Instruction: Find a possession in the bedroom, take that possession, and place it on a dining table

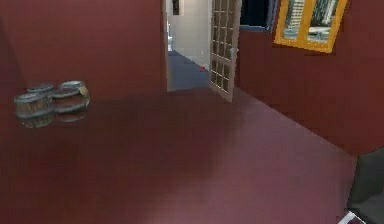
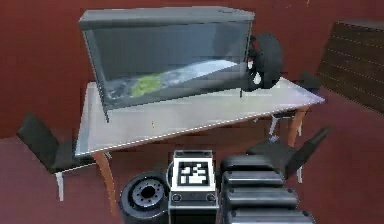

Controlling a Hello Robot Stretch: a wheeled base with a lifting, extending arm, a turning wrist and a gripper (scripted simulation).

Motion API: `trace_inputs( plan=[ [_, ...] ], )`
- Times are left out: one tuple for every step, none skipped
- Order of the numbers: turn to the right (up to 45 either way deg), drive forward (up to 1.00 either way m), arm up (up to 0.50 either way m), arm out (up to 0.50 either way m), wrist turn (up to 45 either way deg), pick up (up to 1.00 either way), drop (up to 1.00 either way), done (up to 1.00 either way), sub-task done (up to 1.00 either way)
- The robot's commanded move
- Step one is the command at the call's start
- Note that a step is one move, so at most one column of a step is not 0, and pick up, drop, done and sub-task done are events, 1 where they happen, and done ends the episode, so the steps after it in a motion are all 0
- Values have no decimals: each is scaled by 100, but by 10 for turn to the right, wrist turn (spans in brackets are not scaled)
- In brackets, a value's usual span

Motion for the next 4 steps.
trace_inputs(
  plan=[
    [0,100,0,0,0,0,0,0,0],
    [0,100,0,0,0,0,0,0,0],
    [0,100,0,0,0,0,0,0,0],
    [0,100,0,0,0,0,0,0,0]
  ],
)
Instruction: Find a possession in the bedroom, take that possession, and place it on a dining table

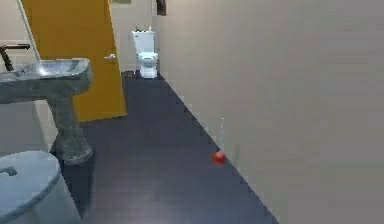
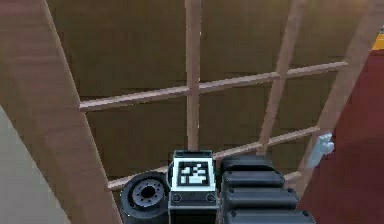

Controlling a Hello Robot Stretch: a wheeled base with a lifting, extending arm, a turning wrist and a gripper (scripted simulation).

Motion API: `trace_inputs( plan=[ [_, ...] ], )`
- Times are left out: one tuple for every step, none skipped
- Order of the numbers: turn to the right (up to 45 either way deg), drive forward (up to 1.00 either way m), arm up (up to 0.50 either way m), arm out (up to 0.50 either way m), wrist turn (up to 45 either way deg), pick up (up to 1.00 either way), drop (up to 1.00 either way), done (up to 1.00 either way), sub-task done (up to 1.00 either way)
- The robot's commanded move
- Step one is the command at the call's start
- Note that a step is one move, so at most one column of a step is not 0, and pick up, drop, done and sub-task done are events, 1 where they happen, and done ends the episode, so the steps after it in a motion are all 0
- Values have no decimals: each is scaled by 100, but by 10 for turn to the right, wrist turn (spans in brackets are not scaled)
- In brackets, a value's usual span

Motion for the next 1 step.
trace_inputs(
  plan=[
    [-120,0,0,0,0,0,0,0,0]
  ],
)
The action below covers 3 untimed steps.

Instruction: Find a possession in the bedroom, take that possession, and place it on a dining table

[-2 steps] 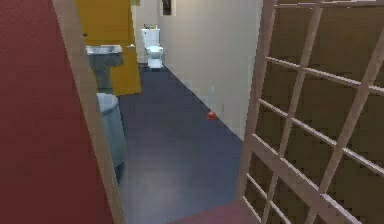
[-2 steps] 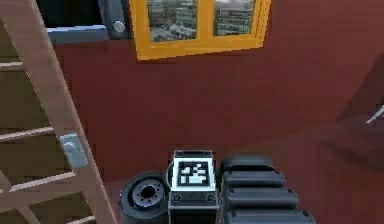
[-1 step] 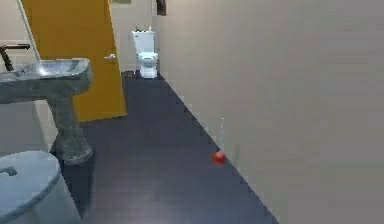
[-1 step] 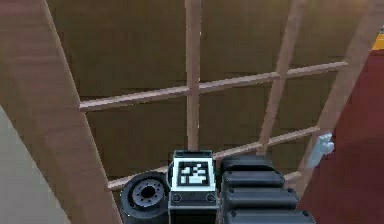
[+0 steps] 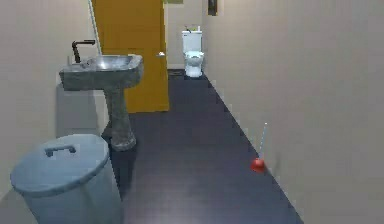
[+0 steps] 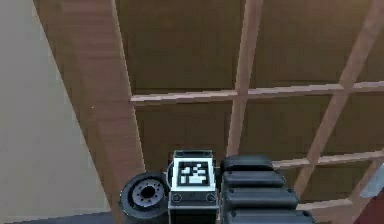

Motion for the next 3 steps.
trace_inputs(
  plan=[
    [0,100,0,0,0,0,0,0,0],
    [0,100,0,0,0,0,0,0,0],
    [0,70,0,0,0,0,0,0,0]
  ],
)
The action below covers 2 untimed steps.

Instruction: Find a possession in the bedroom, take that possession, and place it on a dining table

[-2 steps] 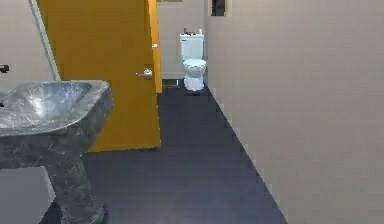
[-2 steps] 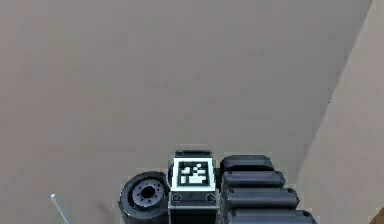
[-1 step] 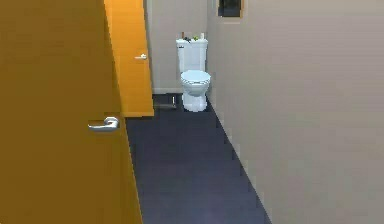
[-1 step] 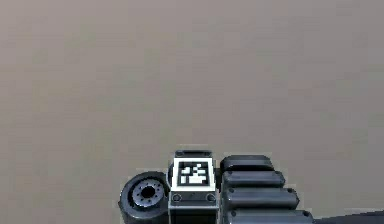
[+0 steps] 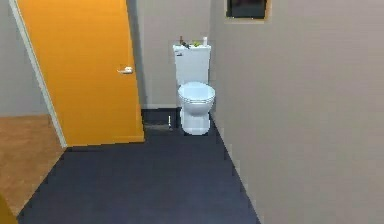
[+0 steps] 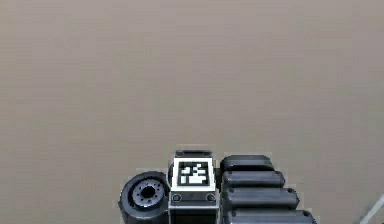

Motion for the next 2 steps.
trace_inputs(
  plan=[
    [-150,0,0,0,0,0,0,0,0],
    [-30,0,0,0,0,0,0,0,0]
  ],
)
